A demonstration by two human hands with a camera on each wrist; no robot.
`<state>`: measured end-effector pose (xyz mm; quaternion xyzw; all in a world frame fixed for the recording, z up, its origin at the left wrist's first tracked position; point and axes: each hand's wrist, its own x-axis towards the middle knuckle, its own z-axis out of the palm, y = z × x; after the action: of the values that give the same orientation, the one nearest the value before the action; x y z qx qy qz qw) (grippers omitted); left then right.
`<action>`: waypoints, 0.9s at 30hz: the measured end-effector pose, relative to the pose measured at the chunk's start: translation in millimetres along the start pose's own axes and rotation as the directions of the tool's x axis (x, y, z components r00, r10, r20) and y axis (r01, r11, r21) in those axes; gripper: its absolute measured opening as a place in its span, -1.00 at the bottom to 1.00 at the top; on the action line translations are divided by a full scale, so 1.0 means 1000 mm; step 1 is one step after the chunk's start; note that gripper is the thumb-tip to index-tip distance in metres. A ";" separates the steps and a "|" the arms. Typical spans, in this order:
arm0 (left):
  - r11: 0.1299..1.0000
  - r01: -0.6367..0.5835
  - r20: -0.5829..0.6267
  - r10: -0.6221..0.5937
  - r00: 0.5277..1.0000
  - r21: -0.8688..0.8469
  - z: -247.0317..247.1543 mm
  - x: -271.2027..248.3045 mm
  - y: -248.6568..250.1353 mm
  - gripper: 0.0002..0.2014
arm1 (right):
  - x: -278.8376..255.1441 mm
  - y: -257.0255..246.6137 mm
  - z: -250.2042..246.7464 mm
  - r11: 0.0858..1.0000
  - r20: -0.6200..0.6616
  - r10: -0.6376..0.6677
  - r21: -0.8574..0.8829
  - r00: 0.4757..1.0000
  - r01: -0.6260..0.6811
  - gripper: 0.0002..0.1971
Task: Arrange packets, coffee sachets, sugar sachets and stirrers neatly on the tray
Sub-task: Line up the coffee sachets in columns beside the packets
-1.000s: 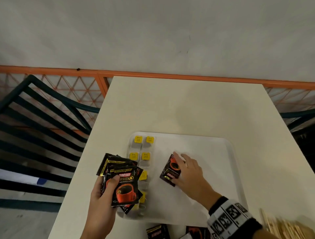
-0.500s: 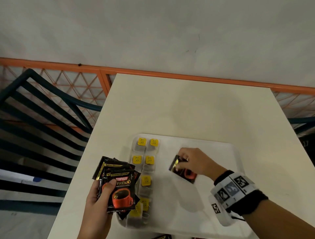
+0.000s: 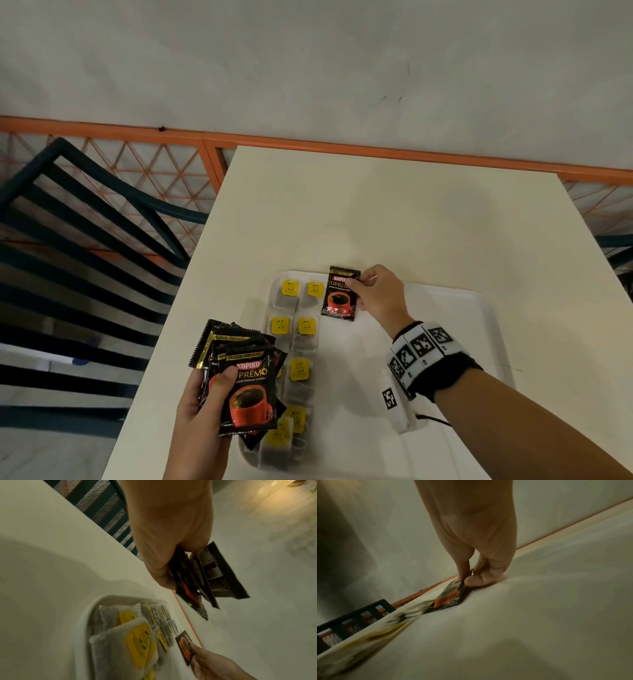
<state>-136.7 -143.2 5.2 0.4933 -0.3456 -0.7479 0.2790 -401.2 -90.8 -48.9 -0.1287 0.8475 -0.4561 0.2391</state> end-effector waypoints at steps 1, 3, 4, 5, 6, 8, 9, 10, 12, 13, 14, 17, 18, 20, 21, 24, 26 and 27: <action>1.000 -0.001 0.001 0.001 1.000 0.000 0.000 0.000 -0.001 -0.76 | 0.000 0.000 0.000 1.000 -0.010 -0.019 -0.007 1.000 0.019 -0.66; 1.000 0.000 0.002 0.000 1.000 -0.002 0.001 0.001 -0.003 -0.74 | 0.001 0.001 0.000 0.998 -0.019 -0.057 -0.021 0.998 0.056 -0.66; 1.000 0.004 0.006 -0.004 1.000 -0.003 0.001 0.001 -0.004 -0.71 | 0.002 0.001 0.000 0.997 -0.022 -0.070 -0.026 0.997 0.069 -0.67; 1.000 0.009 0.015 -0.009 1.000 -0.005 0.002 0.000 -0.004 -0.67 | 0.002 0.002 0.001 0.996 -0.025 -0.079 -0.033 0.997 0.078 -0.69; 1.000 0.009 0.022 -0.009 1.000 -0.007 0.003 0.000 -0.005 -0.65 | 0.002 0.002 0.001 0.996 -0.024 -0.083 -0.043 0.996 0.082 -0.70; 1.000 0.007 0.049 -0.007 0.999 -0.002 0.005 -0.001 -0.004 -0.59 | 0.001 0.001 -0.001 0.996 -0.012 -0.077 -0.050 0.997 0.077 -0.71; 1.000 0.001 0.062 -0.001 0.998 0.004 0.006 -0.002 -0.005 -0.51 | -0.001 -0.001 -0.002 0.995 -0.008 -0.081 -0.060 0.997 0.080 -0.71; 1.000 -0.002 0.075 0.001 0.997 0.013 0.007 -0.002 -0.006 -0.48 | -0.004 -0.004 -0.004 0.992 -0.011 -0.091 -0.090 0.996 0.089 -0.73; 1.000 -0.005 0.094 0.005 0.996 0.004 0.009 -0.002 -0.007 -0.65 | -0.016 -0.012 -0.009 0.977 -0.014 -0.137 -0.168 0.991 0.132 -0.75; 1.000 -0.009 0.101 0.010 0.995 -0.010 0.011 -0.002 -0.008 -0.71 | -0.024 -0.017 -0.011 0.970 -0.002 -0.166 -0.182 0.986 0.163 -0.78; 1.000 -0.013 0.110 0.015 0.994 -0.020 0.015 -0.002 -0.008 -0.73 | -0.035 -0.021 -0.012 0.966 0.027 -0.190 -0.174 0.981 0.192 -0.81; 0.998 -0.025 0.143 0.033 0.989 -0.054 0.024 -0.003 -0.009 -0.72 | -0.074 -0.030 -0.014 0.971 0.217 -0.197 -0.095 0.956 0.221 -0.72; 0.997 -0.027 0.143 0.036 0.989 -0.068 0.028 -0.004 -0.008 -0.70 | -0.088 -0.032 -0.016 0.978 0.312 -0.170 -0.061 0.935 0.198 -0.68; 0.996 -0.033 0.166 0.047 0.985 -0.084 0.033 -0.005 -0.008 -0.65 | -0.114 -0.036 -0.019 0.993 0.486 -0.107 0.010 0.868 0.118 -0.68; 0.996 -0.029 0.181 0.045 0.982 -0.090 0.036 -0.006 -0.008 -0.61 | -0.125 -0.036 -0.020 0.996 0.536 -0.091 0.050 0.839 0.076 -0.70; 0.995 -0.038 0.198 0.055 0.979 -0.087 0.042 -0.010 -0.006 -0.56 | -0.142 -0.033 -0.017 0.989 0.531 -0.075 0.146 0.844 -0.004 -0.71; 0.995 -0.038 0.200 0.056 0.978 -0.090 0.042 -0.011 -0.006 -0.57 | -0.144 -0.030 -0.016 0.981 0.494 -0.053 0.189 0.868 -0.047 -0.74; 0.995 -0.034 0.203 0.052 0.978 -0.095 0.043 -0.012 -0.006 -0.56 | -0.144 -0.029 -0.016 0.975 0.489 -0.044 0.212 0.871 -0.070 -0.78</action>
<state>-172.6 -120.4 18.5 0.3925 -0.3489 -0.8036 0.2800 -287.1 -32.6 24.3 -0.2068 0.7034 -0.4988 0.4622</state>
